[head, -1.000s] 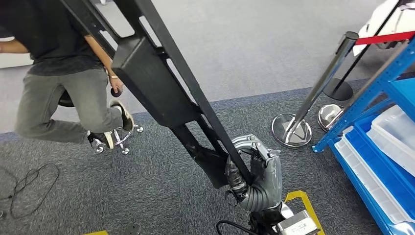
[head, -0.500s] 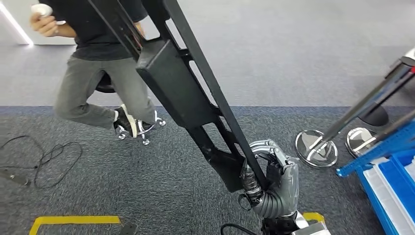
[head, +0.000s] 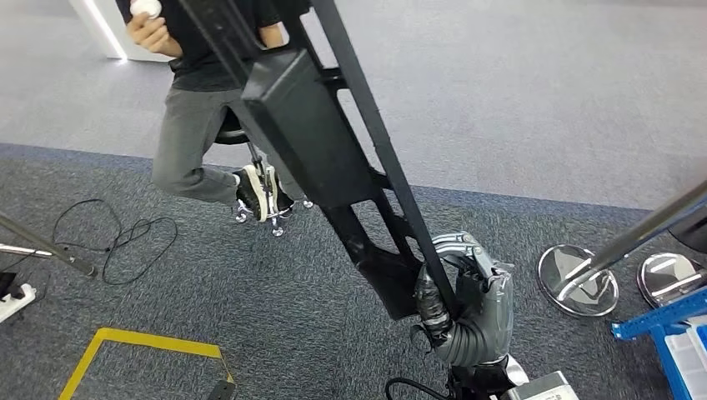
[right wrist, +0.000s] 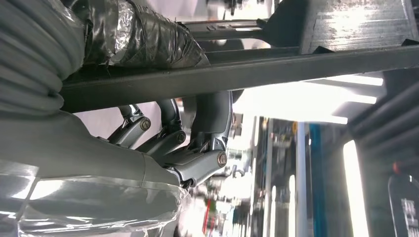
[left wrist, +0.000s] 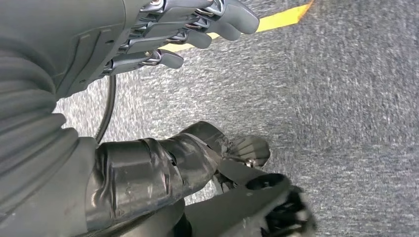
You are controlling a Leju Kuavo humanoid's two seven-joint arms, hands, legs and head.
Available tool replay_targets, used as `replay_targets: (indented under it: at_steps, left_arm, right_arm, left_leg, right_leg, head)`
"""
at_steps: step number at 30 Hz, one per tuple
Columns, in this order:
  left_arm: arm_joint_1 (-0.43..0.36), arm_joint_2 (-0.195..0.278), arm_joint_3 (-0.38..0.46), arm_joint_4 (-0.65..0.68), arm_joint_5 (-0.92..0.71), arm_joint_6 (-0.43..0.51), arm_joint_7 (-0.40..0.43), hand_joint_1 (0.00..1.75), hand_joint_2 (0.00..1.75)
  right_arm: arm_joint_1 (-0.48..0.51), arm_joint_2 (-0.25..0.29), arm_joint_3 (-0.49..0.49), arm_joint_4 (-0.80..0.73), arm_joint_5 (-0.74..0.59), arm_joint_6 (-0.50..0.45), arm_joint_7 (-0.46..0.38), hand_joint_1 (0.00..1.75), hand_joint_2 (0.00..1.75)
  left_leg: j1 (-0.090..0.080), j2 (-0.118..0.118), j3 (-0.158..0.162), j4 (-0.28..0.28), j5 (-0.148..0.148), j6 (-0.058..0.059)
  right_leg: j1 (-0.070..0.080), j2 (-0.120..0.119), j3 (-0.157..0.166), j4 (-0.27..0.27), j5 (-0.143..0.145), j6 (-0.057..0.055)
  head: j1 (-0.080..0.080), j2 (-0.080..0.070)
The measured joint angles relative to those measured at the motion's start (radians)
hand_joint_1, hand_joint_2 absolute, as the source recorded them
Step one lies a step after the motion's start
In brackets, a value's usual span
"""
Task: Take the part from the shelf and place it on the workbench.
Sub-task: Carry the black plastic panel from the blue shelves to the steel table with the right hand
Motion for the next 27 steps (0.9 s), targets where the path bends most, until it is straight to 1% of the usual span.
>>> replay_targets:
  at_steps: [1, 2, 3, 4, 5, 6, 7, 8, 9, 10, 11, 12, 13, 14, 15, 16, 17, 18, 19, 20, 21, 22, 23, 24, 25, 26, 27]
  left_arm:
    - [0.0, 0.0, 0.0, 0.0, 0.007, 0.0, -0.003, 0.0, 1.75]
    - [-0.002, 0.0, 0.0, 0.0, 0.015, 0.0, -0.006, 0.0, 1.75]
    - [-0.004, 0.0, 0.0, 0.0, 0.025, 0.0, -0.008, 0.0, 1.75]
    - [-0.007, 0.0, 0.001, 0.0, 0.033, 0.0, -0.011, 0.0, 1.75]
    - [-0.009, 0.001, 0.001, 0.0, 0.042, 0.0, -0.012, 0.0, 1.75]
    - [-0.009, 0.002, 0.003, 0.0, 0.052, 0.003, -0.011, 0.0, 1.75]
    - [-0.007, 0.003, 0.005, 0.001, 0.063, 0.007, -0.009, 0.0, 1.75]
    - [-0.005, 0.004, 0.009, 0.001, 0.075, 0.012, -0.008, 0.0, 1.75]
    - [-0.002, 0.004, 0.012, 0.002, 0.087, 0.017, -0.009, 0.0, 1.75]
    - [0.0, 0.004, 0.016, 0.002, 0.096, 0.022, -0.013, 0.0, 1.75]
    - [0.0, 0.004, 0.02, 0.002, 0.104, 0.024, -0.017, 0.0, 1.75]
    - [0.001, 0.005, 0.024, 0.002, 0.111, 0.026, -0.019, 0.0, 1.75]
    - [0.002, 0.005, 0.028, 0.002, 0.118, 0.029, -0.02, 0.0, 1.75]
    - [0.003, 0.005, 0.033, 0.002, 0.125, 0.031, -0.019, 0.0, 1.75]
    - [0.005, 0.004, 0.037, 0.002, 0.13, 0.033, -0.018, 0.0, 1.75]
    - [0.007, 0.004, 0.041, 0.002, 0.136, 0.035, -0.016, 0.0, 1.75]
    - [0.009, 0.003, 0.045, 0.002, 0.141, 0.038, -0.015, 0.0, 1.75]
    - [0.008, 0.003, 0.05, 0.002, 0.145, 0.04, -0.014, 0.0, 1.75]
    - [0.008, 0.002, 0.054, 0.002, 0.148, 0.043, -0.013, 0.0, 1.75]
    - [0.008, 0.002, 0.058, 0.002, 0.151, 0.047, -0.013, 0.0, 1.75]
    - [0.009, 0.002, 0.062, 0.002, 0.153, 0.05, -0.013, 0.0, 1.75]
    - [0.011, 0.002, 0.067, 0.002, 0.154, 0.054, -0.014, 0.0, 1.75]
    - [0.014, 0.001, 0.07, 0.003, 0.156, 0.057, -0.015, 0.0, 1.75]
    - [0.015, 0.0, 0.074, 0.003, 0.157, 0.059, -0.015, 0.0, 1.75]
    - [0.013, -0.001, 0.077, 0.003, 0.157, 0.061, -0.015, 0.0, 1.75]
    - [0.011, -0.002, 0.08, 0.003, 0.158, 0.061, -0.015, 0.0, 1.75]
    - [0.008, -0.003, 0.082, 0.003, 0.158, 0.062, -0.015, 0.0, 1.75]
  right_arm:
    - [-0.006, 0.001, 0.0, 0.001, -0.012, 0.013, -0.005, 1.75, 1.75]
    - [-0.014, 0.003, 0.0, 0.003, -0.027, 0.027, -0.011, 1.75, 1.75]
    - [-0.025, 0.006, 0.0, 0.007, -0.043, 0.043, -0.02, 1.75, 1.75]
    - [-0.037, 0.01, 0.001, 0.012, -0.057, 0.057, -0.029, 1.75, 1.75]
    - [-0.048, 0.015, 0.002, 0.017, -0.067, 0.069, -0.036, 1.75, 1.75]
    - [-0.059, 0.021, 0.003, 0.024, -0.076, 0.081, -0.043, 1.75, 1.75]
    - [-0.07, 0.026, 0.004, 0.031, -0.085, 0.094, -0.048, 1.75, 1.75]
    - [-0.08, 0.031, 0.006, 0.039, -0.095, 0.108, -0.054, 1.75, 1.75]
    - [-0.089, 0.036, 0.008, 0.047, -0.106, 0.121, -0.06, 1.75, 1.75]
    - [-0.096, 0.039, 0.011, 0.054, -0.117, 0.131, -0.065, 1.75, 1.75]
    - [-0.101, 0.042, 0.014, 0.062, -0.129, 0.141, -0.072, 1.75, 1.75]
    - [-0.104, 0.045, 0.016, 0.071, -0.141, 0.151, -0.078, 1.75, 1.75]
    - [-0.109, 0.048, 0.019, 0.081, -0.153, 0.161, -0.084, 1.75, 1.75]
    - [-0.114, 0.052, 0.022, 0.093, -0.163, 0.172, -0.088, 1.75, 1.75]
    - [-0.121, 0.056, 0.025, 0.104, -0.17, 0.181, -0.091, 1.75, 1.75]
    - [-0.128, 0.06, 0.027, 0.114, -0.176, 0.189, -0.093, 1.75, 1.75]
    - [-0.134, 0.064, 0.031, 0.123, -0.18, 0.195, -0.096, 1.75, 1.75]
    - [-0.141, 0.069, 0.034, 0.131, -0.184, 0.201, -0.1, 1.75, 1.75]
    - [-0.146, 0.074, 0.038, 0.139, -0.186, 0.206, -0.104, 1.75, 1.75]
    - [-0.151, 0.079, 0.041, 0.146, -0.19, 0.209, -0.106, 1.75, 1.75]
    - [-0.155, 0.084, 0.044, 0.152, -0.194, 0.213, -0.108, 1.75, 1.75]
    - [-0.16, 0.089, 0.046, 0.158, -0.198, 0.217, -0.11, 1.75, 1.75]
    - [-0.165, 0.094, 0.048, 0.163, -0.202, 0.221, -0.111, 1.75, 1.75]
    - [-0.17, 0.1, 0.049, 0.168, -0.205, 0.224, -0.113, 1.75, 1.75]
    - [-0.173, 0.105, 0.05, 0.172, -0.206, 0.226, -0.114, 1.75, 1.75]
    - [-0.174, 0.109, 0.051, 0.175, -0.206, 0.227, -0.116, 1.75, 1.75]
    - [-0.174, 0.111, 0.051, 0.18, -0.207, 0.227, -0.117, 1.75, 1.75]
  left_leg:
    - [-0.004, 0.017, 0.036, -0.068, 0.033, 0.008]
    - [-0.011, 0.038, 0.069, -0.131, 0.056, 0.016]
    - [-0.017, 0.055, 0.092, -0.178, 0.07, 0.023]
    - [-0.023, 0.065, 0.103, -0.202, 0.073, 0.029]
    - [-0.026, 0.061, 0.102, -0.208, 0.071, 0.033]
    - [-0.028, 0.048, 0.103, -0.213, 0.073, 0.036]
    - [-0.024, 0.038, 0.109, -0.222, 0.077, 0.04]
    - [-0.021, 0.027, 0.118, -0.232, 0.081, 0.044]
    - [-0.017, 0.017, 0.127, -0.242, 0.086, 0.049]
    - [-0.013, 0.007, 0.133, -0.249, 0.089, 0.053]
    - [-0.013, -0.004, 0.135, -0.251, 0.09, 0.056]
    - [-0.013, -0.017, 0.135, -0.25, 0.089, 0.058]
    - [-0.013, -0.032, 0.135, -0.249, 0.088, 0.059]
    - [-0.013, -0.047, 0.135, -0.247, 0.087, 0.058]
    - [-0.012, -0.064, 0.135, -0.242, 0.085, 0.055]
    - [-0.01, -0.08, 0.135, -0.236, 0.081, 0.05]
    - [-0.008, -0.094, 0.133, -0.228, 0.076, 0.045]
    - [-0.007, -0.108, 0.128, -0.218, 0.071, 0.039]
    - [-0.005, -0.119, 0.121, -0.211, 0.069, 0.033]
    - [-0.003, -0.13, 0.115, -0.208, 0.068, 0.026]
    - [-0.001, -0.141, 0.11, -0.208, 0.07, 0.02]
    - [0.002, -0.147, 0.106, -0.21, 0.072, 0.015]
    - [0.001, -0.134, 0.103, -0.206, 0.07, 0.01]
    - [0.0, -0.107, 0.092, -0.186, 0.061, 0.005]
    - [-0.001, -0.071, 0.071, -0.146, 0.042, 0.001]
    - [-0.002, -0.036, 0.043, -0.091, 0.017, -0.003]
    - [-0.001, -0.016, 0.007, -0.027, -0.008, -0.005]
  right_leg:
    - [0.002, -0.011, 0.003, 0.0, -0.002, 0.001]
    - [0.004, -0.021, 0.006, -0.001, -0.004, 0.003]
    - [0.005, -0.029, 0.009, -0.002, -0.006, 0.006]
    - [0.006, -0.037, 0.011, -0.004, -0.007, 0.01]
    - [0.006, -0.045, 0.014, -0.007, -0.008, 0.014]
    - [0.005, -0.054, 0.018, -0.012, -0.009, 0.02]
    - [0.004, -0.056, 0.022, -0.012, -0.011, 0.025]
    - [0.004, -0.044, 0.022, -0.004, -0.02, 0.029]
    - [0.003, -0.022, 0.013, 0.022, -0.037, 0.032]
    - [0.002, 0.005, -0.008, 0.068, -0.062, 0.034]
    - [0.002, 0.027, -0.039, 0.129, -0.091, 0.034]
    - [0.002, 0.038, -0.071, 0.19, -0.114, 0.034]
    - [0.002, 0.042, -0.096, 0.232, -0.122, 0.035]
    - [0.001, 0.044, -0.107, 0.241, -0.111, 0.036]
    - [-0.001, 0.048, -0.098, 0.21, -0.079, 0.036]
    - [-0.004, 0.059, -0.075, 0.151, -0.038, 0.037]
    - [-0.008, 0.082, -0.05, 0.092, -0.009, 0.038]
    - [-0.012, 0.106, -0.03, 0.042, 0.008, 0.038]
    - [-0.013, 0.126, -0.019, 0.015, 0.012, 0.036]
    - [-0.012, 0.135, -0.016, 0.008, 0.006, 0.033]
    - [-0.009, 0.13, -0.014, 0.003, 0.006, 0.028]
    - [-0.009, 0.12, -0.012, 0.002, 0.008, 0.022]
    - [-0.009, 0.109, -0.009, -0.002, 0.009, 0.016]
    - [-0.009, 0.096, -0.004, -0.007, 0.01, 0.01]
    - [-0.009, 0.081, 0.001, -0.011, 0.009, 0.005]
    - [-0.005, 0.066, 0.005, -0.013, 0.007, 0.0]
    - [-0.002, 0.05, 0.008, -0.014, 0.005, -0.003]
  head:
    - [0.0, 0.0]
    - [0.001, 0.0]
    - [0.001, 0.0]
    - [0.001, 0.0]
    - [0.001, 0.0]
    - [0.0, 0.0]
    - [0.001, 0.0]
    - [0.001, 0.0]
    - [0.002, 0.0]
    - [0.004, 0.0]
    - [0.005, 0.0]
    - [0.006, 0.0]
    - [0.006, 0.0]
    - [0.006, 0.0]
    - [0.006, 0.0]
    - [0.006, 0.0]
    - [0.006, 0.0]
    - [0.006, 0.0]
    - [0.006, 0.0]
    - [0.007, 0.0]
    - [0.008, 0.0]
    - [0.008, 0.0]
    - [0.007, 0.0]
    - [0.003, 0.0]
    - [0.001, 0.0]
    - [-0.002, 0.0]
    - [-0.003, 0.0]
